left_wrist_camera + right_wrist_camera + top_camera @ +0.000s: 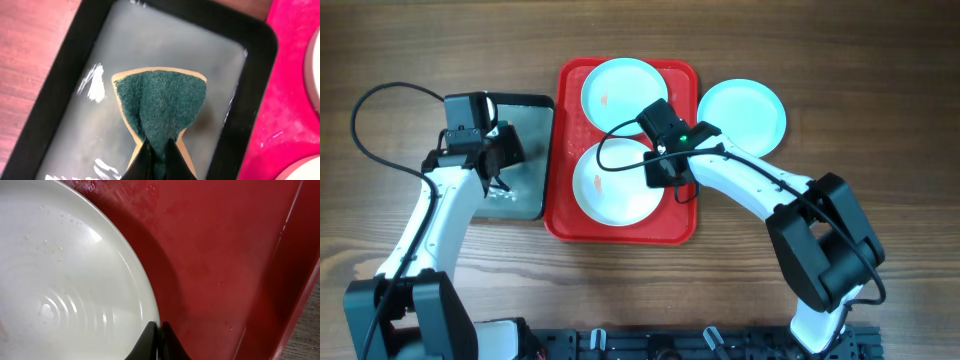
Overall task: Clean dirty plates on tray and stack at the side
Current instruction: 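Lift the sponge from the water tray with the left gripper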
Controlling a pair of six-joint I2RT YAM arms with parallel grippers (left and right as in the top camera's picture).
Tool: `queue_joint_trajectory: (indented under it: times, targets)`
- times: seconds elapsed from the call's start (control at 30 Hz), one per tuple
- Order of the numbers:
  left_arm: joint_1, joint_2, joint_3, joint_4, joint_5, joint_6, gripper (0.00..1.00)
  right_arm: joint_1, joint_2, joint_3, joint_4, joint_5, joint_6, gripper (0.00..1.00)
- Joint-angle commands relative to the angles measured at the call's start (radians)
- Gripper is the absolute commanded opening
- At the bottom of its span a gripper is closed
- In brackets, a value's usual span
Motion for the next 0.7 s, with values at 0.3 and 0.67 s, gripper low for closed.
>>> queue_joint_trajectory:
  times: [0.3,0.67]
  targets:
    - [0.003,-0.011,-0.004,-0.013,-0.023,-0.018,0.04,0.0,-0.018,-0.009,0.005,-0.015,0.004,0.04]
    - [0.003,-0.011,-0.004,-0.012,-0.046,-0.018,0.04,0.0,-0.018,-0.01,0.005,-0.015,0.003,0.05]
